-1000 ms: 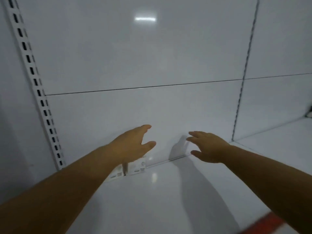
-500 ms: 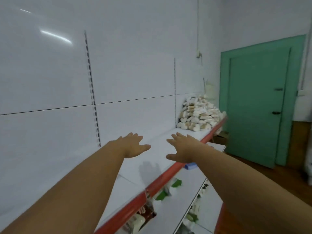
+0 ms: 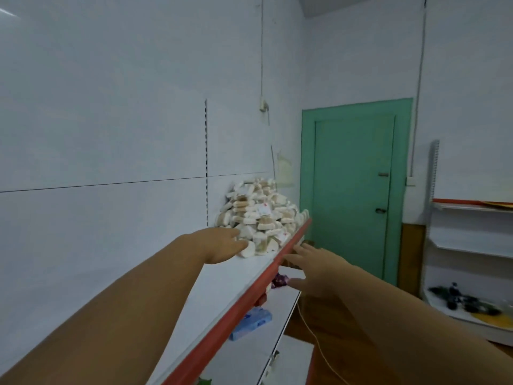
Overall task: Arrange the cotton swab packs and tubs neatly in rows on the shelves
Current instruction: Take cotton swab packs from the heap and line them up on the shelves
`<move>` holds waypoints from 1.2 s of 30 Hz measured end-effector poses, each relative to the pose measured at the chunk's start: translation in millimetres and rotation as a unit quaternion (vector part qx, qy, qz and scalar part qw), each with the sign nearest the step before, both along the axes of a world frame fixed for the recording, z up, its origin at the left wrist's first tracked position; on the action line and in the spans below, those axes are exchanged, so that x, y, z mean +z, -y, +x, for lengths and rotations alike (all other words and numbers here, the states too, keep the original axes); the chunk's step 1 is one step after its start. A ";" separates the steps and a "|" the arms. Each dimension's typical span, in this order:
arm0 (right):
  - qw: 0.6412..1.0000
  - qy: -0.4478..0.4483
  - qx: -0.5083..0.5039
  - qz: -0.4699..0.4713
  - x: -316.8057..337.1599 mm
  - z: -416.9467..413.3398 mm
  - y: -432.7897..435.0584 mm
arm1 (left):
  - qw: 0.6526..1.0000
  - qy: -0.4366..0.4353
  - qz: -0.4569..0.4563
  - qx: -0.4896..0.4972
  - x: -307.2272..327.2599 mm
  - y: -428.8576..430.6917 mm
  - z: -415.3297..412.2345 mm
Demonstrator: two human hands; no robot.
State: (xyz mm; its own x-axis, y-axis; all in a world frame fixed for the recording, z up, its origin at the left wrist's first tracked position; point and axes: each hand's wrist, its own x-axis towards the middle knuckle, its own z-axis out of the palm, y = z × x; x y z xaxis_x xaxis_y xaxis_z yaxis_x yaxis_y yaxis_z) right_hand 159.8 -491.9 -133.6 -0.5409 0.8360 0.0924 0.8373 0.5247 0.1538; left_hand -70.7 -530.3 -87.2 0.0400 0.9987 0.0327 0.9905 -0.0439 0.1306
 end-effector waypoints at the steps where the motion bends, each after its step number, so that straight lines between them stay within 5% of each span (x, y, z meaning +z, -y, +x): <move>1: 1.000 0.006 -0.010 -0.003 3.0 4.2 -18.8 | 1.000 0.000 0.002 -0.007 0.0 -27.3 -0.2; 8: 0.995 -0.089 -0.046 -0.022 33.6 32.8 -150.9 | 0.997 0.052 0.031 -0.051 -7.8 -204.4 19.0; 13: 0.998 -0.053 -0.014 -0.016 10.2 64.0 -249.2 | 0.995 0.027 0.076 -0.064 -21.7 -302.3 46.2; 21: 0.995 -0.075 0.060 0.000 5.8 103.9 -446.1 | 0.986 0.006 0.162 0.023 3.2 -409.6 72.8; 25: 0.971 -0.217 0.101 -0.027 24.8 65.9 -511.4 | 0.984 -0.016 0.166 0.063 26.9 -429.9 60.9; 30: 0.958 -0.210 0.191 0.026 47.3 7.0 -582.4 | 0.965 0.002 0.227 0.128 54.2 -464.4 37.0; 36: 0.940 -0.247 0.226 0.064 82.7 -35.3 -653.6 | 0.972 -0.013 0.197 0.126 80.3 -525.1 19.1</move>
